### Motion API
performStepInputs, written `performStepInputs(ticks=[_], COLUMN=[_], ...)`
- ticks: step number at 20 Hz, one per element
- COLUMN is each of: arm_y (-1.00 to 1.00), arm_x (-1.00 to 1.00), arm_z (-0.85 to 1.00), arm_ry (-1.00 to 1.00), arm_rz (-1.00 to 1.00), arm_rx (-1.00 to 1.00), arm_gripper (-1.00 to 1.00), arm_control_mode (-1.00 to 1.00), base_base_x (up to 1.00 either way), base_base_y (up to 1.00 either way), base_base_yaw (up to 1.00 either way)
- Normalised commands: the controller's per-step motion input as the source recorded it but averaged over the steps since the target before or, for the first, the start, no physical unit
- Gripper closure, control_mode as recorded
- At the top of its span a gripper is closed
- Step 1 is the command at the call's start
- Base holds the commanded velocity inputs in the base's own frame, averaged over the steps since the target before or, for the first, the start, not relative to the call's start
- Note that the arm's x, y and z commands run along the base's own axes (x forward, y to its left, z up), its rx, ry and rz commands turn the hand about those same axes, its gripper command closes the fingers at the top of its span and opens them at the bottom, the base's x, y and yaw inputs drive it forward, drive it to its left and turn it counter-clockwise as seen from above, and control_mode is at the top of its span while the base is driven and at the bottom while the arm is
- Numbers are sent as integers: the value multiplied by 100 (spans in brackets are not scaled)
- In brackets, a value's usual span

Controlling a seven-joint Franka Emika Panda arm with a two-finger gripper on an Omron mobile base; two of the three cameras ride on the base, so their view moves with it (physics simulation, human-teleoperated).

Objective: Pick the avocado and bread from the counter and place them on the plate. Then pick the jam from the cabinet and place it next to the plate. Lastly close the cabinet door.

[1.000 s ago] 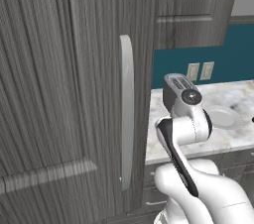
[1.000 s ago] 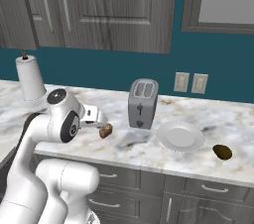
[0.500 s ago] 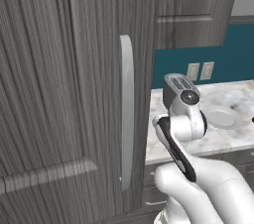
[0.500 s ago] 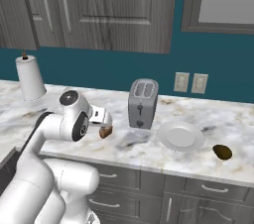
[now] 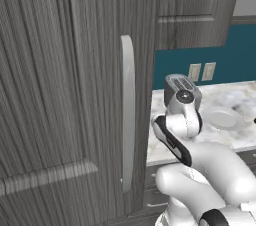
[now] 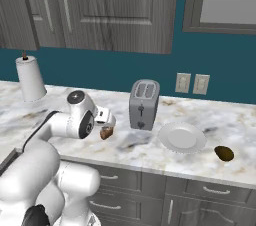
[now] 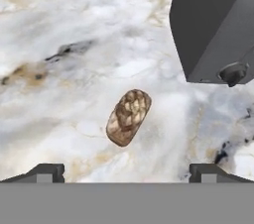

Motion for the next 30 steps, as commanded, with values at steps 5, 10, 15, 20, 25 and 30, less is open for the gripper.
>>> performStepInputs(ticks=[5,10,15,20,25,30], arm_y=[0,0,-1,-3,-2,-1], arm_x=[15,4,8,11,21,23], arm_z=[-43,-47,-45,-42,-37,-29], arm_ry=[0,0,0,0,0,0], arm_rz=[0,0,0,0,0,0], arm_rx=[0,0,0,0,0,0], arm_gripper=[-100,-100,-100,-100,-100,-100], arm_control_mode=[-100,-100,-100,-100,-100,-100], base_base_x=[0,0,0,0,0,0], base_base_y=[0,0,0,0,0,0], base_base_yaw=[0,0,0,0,0,0])
